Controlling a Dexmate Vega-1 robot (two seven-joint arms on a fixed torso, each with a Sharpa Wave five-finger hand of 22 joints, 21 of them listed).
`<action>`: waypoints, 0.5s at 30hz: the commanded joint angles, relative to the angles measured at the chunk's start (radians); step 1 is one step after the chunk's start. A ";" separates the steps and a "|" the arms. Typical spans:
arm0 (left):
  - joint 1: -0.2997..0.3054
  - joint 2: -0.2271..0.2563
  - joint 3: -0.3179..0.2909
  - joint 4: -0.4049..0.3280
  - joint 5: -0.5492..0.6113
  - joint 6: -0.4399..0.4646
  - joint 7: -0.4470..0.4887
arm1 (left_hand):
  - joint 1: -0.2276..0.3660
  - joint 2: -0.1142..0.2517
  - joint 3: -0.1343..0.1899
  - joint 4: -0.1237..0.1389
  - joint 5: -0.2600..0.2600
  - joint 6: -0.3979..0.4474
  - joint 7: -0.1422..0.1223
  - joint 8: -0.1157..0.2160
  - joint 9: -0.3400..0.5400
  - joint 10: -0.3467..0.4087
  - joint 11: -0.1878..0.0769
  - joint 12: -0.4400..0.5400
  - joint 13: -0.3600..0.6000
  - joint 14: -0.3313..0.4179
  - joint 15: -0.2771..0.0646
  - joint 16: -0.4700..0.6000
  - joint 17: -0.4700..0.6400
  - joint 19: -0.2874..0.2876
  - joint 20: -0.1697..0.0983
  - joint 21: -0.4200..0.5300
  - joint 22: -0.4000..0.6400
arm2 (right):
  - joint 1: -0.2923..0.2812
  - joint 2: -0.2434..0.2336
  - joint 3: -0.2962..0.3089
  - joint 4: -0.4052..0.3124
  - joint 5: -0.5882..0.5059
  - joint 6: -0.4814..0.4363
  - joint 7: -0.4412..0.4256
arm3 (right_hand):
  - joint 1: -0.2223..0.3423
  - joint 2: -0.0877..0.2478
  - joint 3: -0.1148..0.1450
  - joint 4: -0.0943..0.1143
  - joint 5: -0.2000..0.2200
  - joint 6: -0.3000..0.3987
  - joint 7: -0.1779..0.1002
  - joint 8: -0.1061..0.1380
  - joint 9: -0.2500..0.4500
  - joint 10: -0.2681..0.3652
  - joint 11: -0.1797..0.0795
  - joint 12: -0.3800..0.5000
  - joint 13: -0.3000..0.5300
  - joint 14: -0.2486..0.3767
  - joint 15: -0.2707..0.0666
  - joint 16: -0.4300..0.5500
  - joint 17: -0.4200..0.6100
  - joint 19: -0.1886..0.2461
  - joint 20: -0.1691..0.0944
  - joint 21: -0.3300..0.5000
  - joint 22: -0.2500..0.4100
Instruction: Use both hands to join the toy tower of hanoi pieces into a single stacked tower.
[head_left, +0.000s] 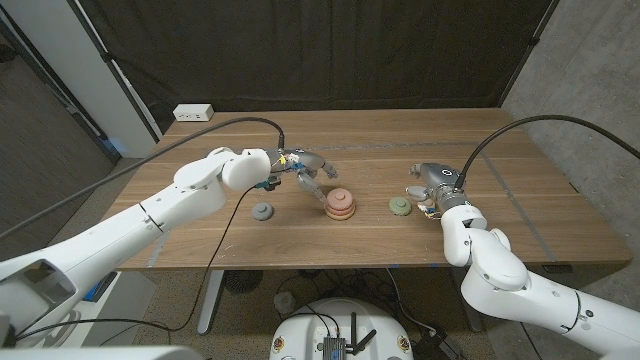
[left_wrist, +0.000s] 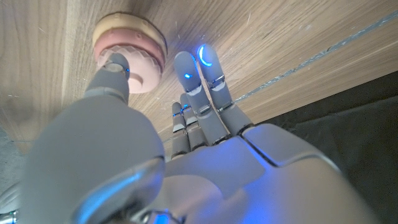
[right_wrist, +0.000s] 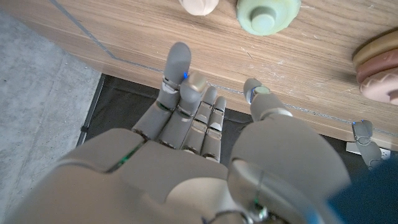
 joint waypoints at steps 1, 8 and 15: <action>0.116 0.050 -0.086 -0.073 -0.041 0.086 0.120 | 0.001 0.015 0.004 -0.005 -0.002 0.026 0.001 0.014 0.000 0.029 0.004 0.014 0.000 0.014 -0.080 0.015 0.005 0.014 -0.141 0.009 0.001 | -0.018 -0.010 0.058 0.013 0.088 0.090 -0.034 | 0.001 -0.008 0.005 0.000 0.004 -0.002 -0.007 -0.006 0.005 -0.013 0.000 -0.005 0.005 0.013 -0.047 0.015 0.007 0.009 -0.097 0.004 0.002; 0.176 0.072 -0.125 -0.113 -0.065 0.151 0.177 | -0.001 0.019 0.004 -0.005 -0.002 0.045 -0.004 0.020 -0.001 0.048 -0.003 0.017 -0.003 0.023 -0.080 0.020 0.004 0.022 -0.141 0.011 0.000 | -0.006 -0.011 0.062 0.037 0.109 0.135 -0.031 | -0.002 -0.012 0.004 0.000 0.003 0.004 -0.008 -0.001 0.010 -0.040 0.008 -0.015 0.000 0.011 -0.047 0.014 0.001 0.011 -0.097 0.004 0.002; 0.247 0.098 -0.160 -0.153 -0.081 0.227 0.245 | 0.001 0.023 0.007 -0.007 -0.001 0.066 -0.007 0.024 -0.001 0.068 -0.013 0.020 -0.007 0.031 -0.080 0.023 0.001 0.028 -0.142 0.012 0.000 | 0.009 -0.008 0.068 0.062 0.129 0.175 -0.020 | -0.002 -0.013 0.004 -0.001 0.002 0.005 -0.008 -0.001 0.010 -0.041 0.006 -0.014 -0.002 0.015 -0.047 0.019 0.005 0.012 -0.097 0.005 0.003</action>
